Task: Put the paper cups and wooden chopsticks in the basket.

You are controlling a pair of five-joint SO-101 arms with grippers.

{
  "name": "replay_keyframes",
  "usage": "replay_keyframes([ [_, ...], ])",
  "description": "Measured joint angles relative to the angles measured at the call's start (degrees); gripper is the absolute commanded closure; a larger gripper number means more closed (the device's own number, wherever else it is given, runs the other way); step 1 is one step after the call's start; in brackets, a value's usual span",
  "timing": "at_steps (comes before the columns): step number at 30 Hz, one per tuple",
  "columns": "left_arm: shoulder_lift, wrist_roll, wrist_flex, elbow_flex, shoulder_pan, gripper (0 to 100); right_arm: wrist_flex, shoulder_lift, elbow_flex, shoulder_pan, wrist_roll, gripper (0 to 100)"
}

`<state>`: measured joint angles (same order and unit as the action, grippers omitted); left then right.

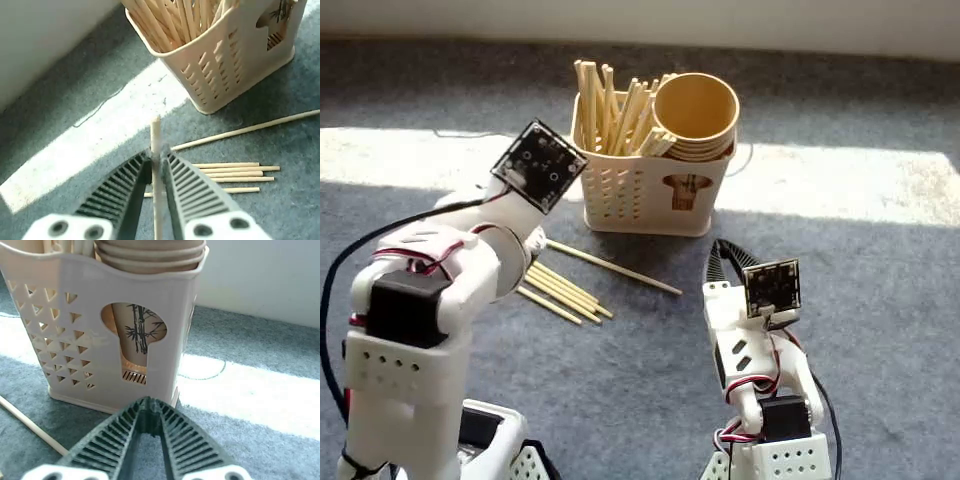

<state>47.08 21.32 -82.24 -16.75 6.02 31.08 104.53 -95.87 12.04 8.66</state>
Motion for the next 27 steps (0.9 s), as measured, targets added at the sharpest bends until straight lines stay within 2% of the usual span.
replay_keyframes([
  [10, 0.2, -12.9, 6.9, 9.8, 0.0, 99, 0.0, 0.0, 0.0, 0.0, 0.0, 99.4],
  [18, 0.4, -20.3, 21.5, 10.1, 0.0, 99, 0.0, 0.0, 0.0, 0.0, 0.0, 99.4],
  [27, 0.4, -29.5, 32.3, 10.1, 0.0, 99, 0.0, 0.0, 0.0, 0.0, 0.0, 99.4],
])
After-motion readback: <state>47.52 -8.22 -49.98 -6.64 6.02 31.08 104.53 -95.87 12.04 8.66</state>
